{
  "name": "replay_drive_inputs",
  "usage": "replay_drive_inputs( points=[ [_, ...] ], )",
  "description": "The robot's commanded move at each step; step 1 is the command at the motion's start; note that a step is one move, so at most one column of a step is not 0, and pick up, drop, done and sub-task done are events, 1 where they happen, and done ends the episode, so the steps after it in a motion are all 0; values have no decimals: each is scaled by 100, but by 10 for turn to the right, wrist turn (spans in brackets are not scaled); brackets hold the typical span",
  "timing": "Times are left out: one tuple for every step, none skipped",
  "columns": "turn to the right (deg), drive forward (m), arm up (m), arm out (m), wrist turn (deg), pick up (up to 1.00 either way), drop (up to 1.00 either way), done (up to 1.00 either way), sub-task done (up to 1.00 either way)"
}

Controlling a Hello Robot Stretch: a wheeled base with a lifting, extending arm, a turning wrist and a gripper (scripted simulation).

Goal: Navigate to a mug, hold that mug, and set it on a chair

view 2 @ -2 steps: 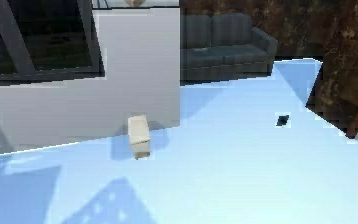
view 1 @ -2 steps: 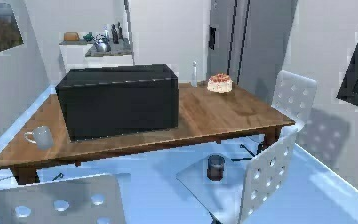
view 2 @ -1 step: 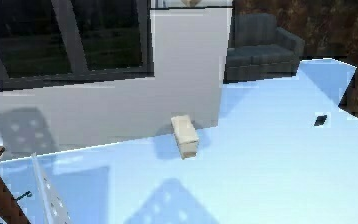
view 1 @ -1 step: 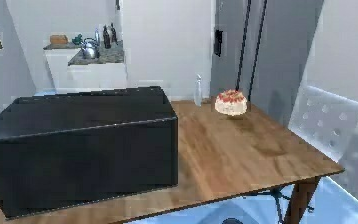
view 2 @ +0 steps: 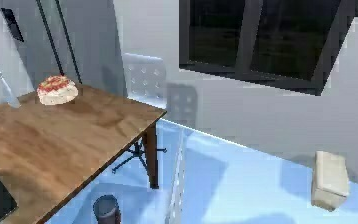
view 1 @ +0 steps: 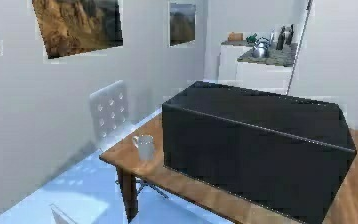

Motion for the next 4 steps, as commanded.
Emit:
replay_drive_inputs(
  points=[
    [-450, 0, 0, 0, 0, 0, 0, 0, 0],
    [-450, 0, 0, 0, 0, 0, 0, 0, 0],
    [-90, 0, 0, 0, 0, 0, 0, 0, 0],
    [-60, 0, 0, 0, 0, 0, 0, 0, 0]
  ],
)
